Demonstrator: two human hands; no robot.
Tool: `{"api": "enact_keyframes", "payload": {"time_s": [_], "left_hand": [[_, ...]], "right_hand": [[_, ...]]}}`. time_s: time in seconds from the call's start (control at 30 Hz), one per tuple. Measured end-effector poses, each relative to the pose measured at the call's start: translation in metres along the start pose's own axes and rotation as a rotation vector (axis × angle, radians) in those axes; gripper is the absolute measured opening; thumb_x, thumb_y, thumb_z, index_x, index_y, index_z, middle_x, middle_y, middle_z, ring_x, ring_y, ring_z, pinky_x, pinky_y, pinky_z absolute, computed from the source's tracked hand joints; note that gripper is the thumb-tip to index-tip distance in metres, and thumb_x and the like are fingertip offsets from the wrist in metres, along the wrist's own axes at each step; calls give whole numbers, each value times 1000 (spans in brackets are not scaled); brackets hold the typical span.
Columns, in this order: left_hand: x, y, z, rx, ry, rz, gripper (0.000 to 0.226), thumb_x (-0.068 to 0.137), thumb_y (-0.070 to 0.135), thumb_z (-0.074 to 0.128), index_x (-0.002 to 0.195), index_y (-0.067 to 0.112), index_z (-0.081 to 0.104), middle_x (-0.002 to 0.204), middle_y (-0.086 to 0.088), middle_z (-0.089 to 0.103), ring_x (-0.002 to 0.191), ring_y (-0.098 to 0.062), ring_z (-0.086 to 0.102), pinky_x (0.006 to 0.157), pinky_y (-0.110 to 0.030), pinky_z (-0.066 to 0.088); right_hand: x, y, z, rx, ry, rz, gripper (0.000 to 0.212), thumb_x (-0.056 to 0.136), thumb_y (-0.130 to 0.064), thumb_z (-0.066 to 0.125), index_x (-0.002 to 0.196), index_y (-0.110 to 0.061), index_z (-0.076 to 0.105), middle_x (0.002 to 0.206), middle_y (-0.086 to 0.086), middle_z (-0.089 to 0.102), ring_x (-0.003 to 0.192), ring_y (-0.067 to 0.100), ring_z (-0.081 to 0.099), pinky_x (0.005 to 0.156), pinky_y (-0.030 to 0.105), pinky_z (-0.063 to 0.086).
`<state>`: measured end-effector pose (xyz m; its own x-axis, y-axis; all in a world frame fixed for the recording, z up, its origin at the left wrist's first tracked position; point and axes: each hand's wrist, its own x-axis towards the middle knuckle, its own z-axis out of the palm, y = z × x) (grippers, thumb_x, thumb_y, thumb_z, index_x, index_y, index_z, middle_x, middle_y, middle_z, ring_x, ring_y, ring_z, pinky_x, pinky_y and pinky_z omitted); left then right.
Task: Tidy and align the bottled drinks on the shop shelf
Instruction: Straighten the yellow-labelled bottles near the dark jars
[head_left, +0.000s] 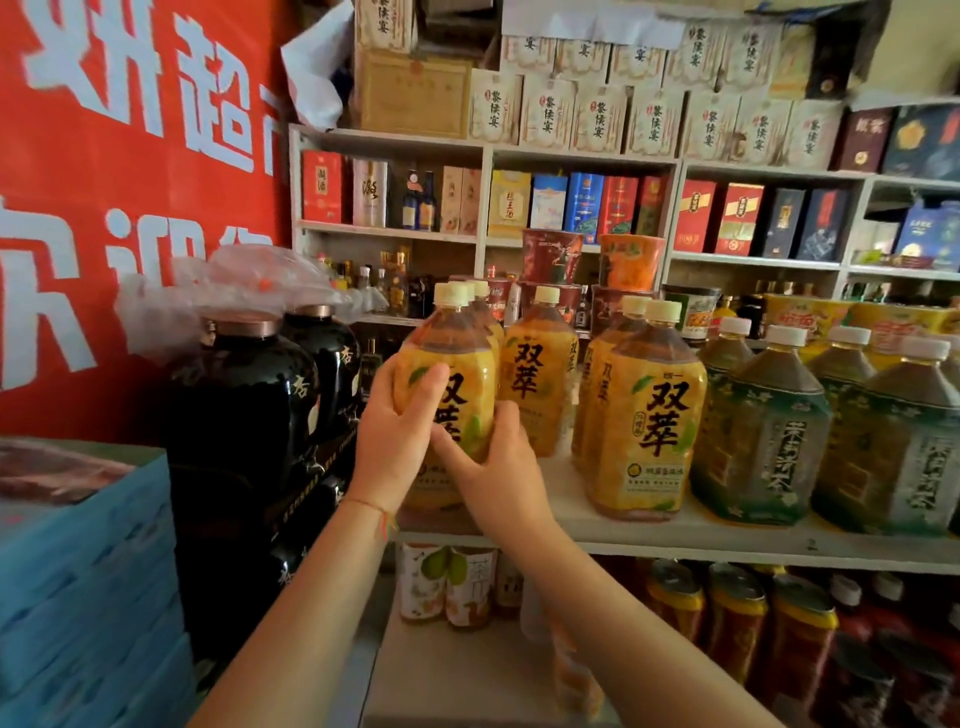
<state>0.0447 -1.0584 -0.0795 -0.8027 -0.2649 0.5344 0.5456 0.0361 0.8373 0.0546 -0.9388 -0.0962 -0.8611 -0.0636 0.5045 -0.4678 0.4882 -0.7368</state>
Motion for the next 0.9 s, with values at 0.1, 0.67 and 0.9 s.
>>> {"api": "enact_keyframes", "payload": {"time_s": [0.1, 0.67, 0.9], "left_hand": [[10, -2, -15, -54, -28, -49, 65, 71, 73, 67, 125, 37, 63, 120, 9, 71, 112, -9, 67, 101, -42, 54], [19, -11, -2, 636, 307, 590, 47, 101, 38, 52, 144, 19, 49, 142, -20, 45, 131, -31, 46, 108, -37, 44], [27, -10, 20, 1058, 337, 583, 56, 83, 37, 64, 136, 22, 55, 146, -24, 44, 135, -43, 41, 101, -57, 42]], "right_hand": [[6, -8, 7, -36, 5, 36, 69, 80, -68, 66, 124, -22, 39, 121, 2, 45, 107, 20, 52, 86, 34, 51], [26, -9, 11, 239, 238, 130, 41, 96, -53, 44, 125, -24, 42, 120, -2, 57, 111, 17, 57, 101, 48, 48], [98, 7, -20, -193, 375, 107, 75, 94, -13, 55, 156, -6, 14, 162, 15, 15, 151, 28, 14, 122, 45, 26]]}}
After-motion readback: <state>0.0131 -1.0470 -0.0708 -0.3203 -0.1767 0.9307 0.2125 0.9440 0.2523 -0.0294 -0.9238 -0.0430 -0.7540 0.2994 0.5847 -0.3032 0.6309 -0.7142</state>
